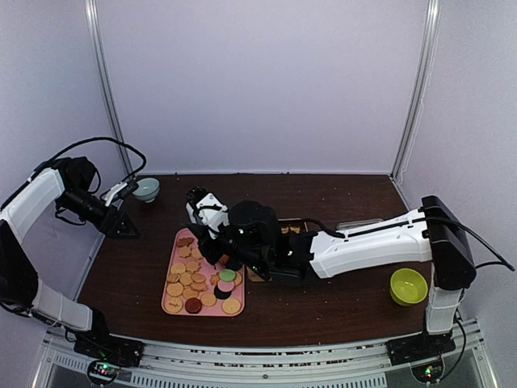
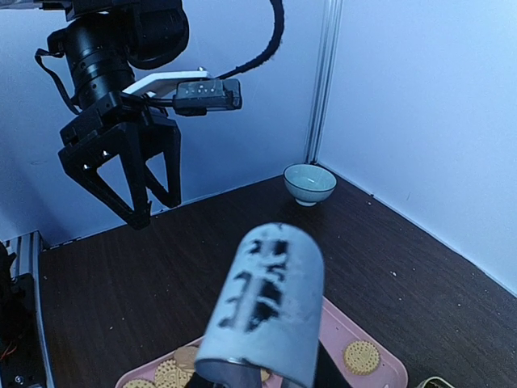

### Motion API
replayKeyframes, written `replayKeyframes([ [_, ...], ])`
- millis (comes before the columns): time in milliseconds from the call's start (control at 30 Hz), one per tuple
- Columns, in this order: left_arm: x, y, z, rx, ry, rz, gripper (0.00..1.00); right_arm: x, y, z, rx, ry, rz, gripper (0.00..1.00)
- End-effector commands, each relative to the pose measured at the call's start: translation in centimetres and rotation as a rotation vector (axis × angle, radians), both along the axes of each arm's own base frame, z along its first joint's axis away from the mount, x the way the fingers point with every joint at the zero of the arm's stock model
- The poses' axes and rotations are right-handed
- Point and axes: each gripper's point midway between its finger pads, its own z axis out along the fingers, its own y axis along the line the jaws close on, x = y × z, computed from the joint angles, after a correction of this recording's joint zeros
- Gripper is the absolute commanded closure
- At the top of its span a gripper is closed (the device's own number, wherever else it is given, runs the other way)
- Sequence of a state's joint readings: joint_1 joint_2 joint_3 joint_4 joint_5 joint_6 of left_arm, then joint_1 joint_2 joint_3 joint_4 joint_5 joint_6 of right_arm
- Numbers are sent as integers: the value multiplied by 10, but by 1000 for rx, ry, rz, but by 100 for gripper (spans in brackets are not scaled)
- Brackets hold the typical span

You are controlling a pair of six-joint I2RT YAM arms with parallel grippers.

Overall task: Pack the cookies
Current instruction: Pick up the fake cookies from the plate.

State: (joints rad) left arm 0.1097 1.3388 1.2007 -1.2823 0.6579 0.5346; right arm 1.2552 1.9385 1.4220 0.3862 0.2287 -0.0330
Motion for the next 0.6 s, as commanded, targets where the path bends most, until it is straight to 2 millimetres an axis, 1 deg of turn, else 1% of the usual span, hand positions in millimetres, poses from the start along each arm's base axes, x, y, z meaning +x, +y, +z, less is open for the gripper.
replayKeyframes([
  [0,-2,1,5,8,-34,-14,22,2,-9,26,108,-3,-57,76],
  [67,-2,1,4,7,-31,-15,22,-1,-16,19,98,3,-68,74],
  [133,-1,1,2,4,-25,-13,22,-3,-23,17,99,6,-76,72],
  [267,1,0,2,-4,-21,-11,22,-6,-29,12,94,14,-85,70],
  [567,-2,0,3,1,-26,-9,22,-8,-30,3,83,21,-92,68],
])
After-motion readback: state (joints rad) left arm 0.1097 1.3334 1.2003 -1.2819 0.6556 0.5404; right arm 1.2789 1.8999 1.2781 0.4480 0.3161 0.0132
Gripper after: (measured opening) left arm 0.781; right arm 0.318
